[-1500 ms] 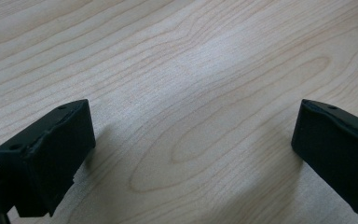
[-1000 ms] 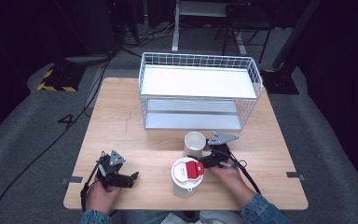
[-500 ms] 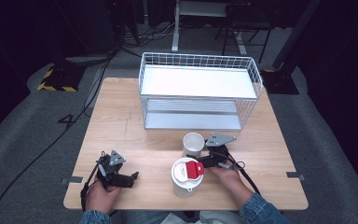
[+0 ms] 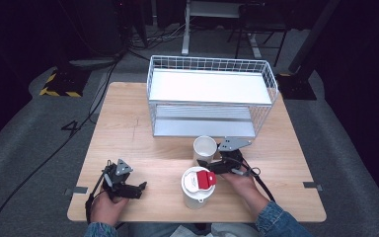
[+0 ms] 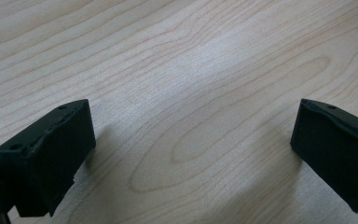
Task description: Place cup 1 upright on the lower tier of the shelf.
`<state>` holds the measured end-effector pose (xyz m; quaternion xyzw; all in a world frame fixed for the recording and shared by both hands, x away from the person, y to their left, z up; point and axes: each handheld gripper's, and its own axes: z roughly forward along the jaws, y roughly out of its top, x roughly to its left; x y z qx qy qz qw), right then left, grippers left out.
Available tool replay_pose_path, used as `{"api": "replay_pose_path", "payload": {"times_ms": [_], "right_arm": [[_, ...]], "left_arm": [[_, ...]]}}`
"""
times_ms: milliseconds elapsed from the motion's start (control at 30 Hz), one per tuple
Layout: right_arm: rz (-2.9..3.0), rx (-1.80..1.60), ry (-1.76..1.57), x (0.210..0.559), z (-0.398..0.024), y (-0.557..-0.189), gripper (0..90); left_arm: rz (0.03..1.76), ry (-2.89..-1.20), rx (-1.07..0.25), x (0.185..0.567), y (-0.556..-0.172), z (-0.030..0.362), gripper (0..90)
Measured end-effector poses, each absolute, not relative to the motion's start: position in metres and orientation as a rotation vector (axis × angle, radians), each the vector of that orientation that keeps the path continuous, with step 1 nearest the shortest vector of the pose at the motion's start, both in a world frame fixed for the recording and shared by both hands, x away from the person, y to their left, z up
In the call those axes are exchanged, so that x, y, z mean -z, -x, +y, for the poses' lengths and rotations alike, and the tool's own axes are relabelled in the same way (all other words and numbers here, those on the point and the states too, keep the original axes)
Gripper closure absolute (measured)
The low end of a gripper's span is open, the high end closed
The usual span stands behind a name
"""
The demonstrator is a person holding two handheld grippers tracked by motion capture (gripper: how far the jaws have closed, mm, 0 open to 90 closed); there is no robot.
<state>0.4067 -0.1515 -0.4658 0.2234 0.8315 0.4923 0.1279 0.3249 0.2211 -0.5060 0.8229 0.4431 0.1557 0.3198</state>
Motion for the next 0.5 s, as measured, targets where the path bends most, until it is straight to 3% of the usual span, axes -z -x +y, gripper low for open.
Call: {"api": "replay_pose_path", "payload": {"times_ms": [500], "right_arm": [[2.32,-1.424,-0.806,0.445,-0.172,-0.433,22.4]], "left_arm": [[1.165,-2.163,-0.409,0.506,-0.325,0.221,0.2]]}}
